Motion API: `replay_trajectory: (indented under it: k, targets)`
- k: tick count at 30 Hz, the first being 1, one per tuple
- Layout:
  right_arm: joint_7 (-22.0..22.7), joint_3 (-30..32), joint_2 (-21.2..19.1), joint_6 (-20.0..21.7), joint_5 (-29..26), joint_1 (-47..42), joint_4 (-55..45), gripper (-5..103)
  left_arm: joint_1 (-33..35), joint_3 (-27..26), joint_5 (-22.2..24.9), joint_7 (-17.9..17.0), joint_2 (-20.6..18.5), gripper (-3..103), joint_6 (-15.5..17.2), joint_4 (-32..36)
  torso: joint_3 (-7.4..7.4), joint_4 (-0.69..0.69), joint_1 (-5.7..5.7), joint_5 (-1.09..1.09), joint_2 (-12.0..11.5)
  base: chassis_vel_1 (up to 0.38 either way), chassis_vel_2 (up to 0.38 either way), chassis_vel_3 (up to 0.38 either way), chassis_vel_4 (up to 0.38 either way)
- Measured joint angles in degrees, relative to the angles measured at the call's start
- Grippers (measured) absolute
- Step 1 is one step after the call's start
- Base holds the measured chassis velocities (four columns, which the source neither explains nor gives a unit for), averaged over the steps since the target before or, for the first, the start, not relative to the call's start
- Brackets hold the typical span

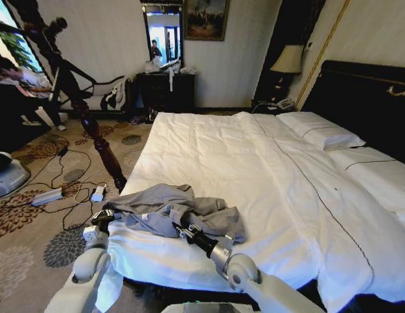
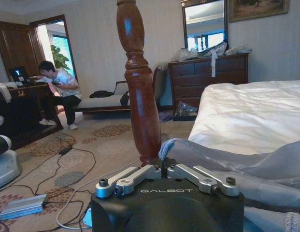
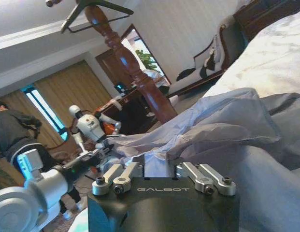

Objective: Pick up the clothes from the bed and hang them on the clothes hanger.

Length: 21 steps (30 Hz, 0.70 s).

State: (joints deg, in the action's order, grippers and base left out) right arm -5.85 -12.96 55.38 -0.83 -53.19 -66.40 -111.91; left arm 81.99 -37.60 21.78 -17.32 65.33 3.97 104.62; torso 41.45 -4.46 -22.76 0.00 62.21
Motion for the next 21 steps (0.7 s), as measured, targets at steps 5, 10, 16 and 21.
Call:
replay_trajectory:
  k: [5, 10, 16, 21]
  targets:
    - [-5.17, -0.14, -0.15, -1.23, 1.54, -1.06, 1.38, 23, 0.01, 0.02, -0.07, -0.03, 0.02, 0, 0.02, 0.02, 0.0, 0.0, 0.0, 0.0, 0.0, 0.0, 0.0, 0.0, 0.0]
    - [-17.46, 0.51, -0.79, -4.3, 3.46, -3.18, 4.1, 44, 0.11, -0.12, -0.07, -0.05, -0.12, 0, 0.07, 0.15, 0.0, 0.0, 0.0, 0.0, 0.0, 0.0, 0.0, 0.0, 0.0]
    - [-32.81, 3.58, -2.21, -4.93, 6.62, -5.39, 7.11, 67, 0.32, -0.47, -0.05, -0.11, -0.2, 0, 0.07, 0.16, 0.0, 0.0, 0.0, 0.0, 0.01, 0.0, 0.0, 0.0, 0.0]
    - [-34.72, 5.84, -2.96, -4.67, 12.91, -7.21, 7.9, 88, 0.28, -0.56, -0.03, -0.29, -0.22, 0, 0.08, 0.21, 0.0, 0.0, 0.0, -0.01, 0.01, 0.0, 0.0, 0.0, 0.0]
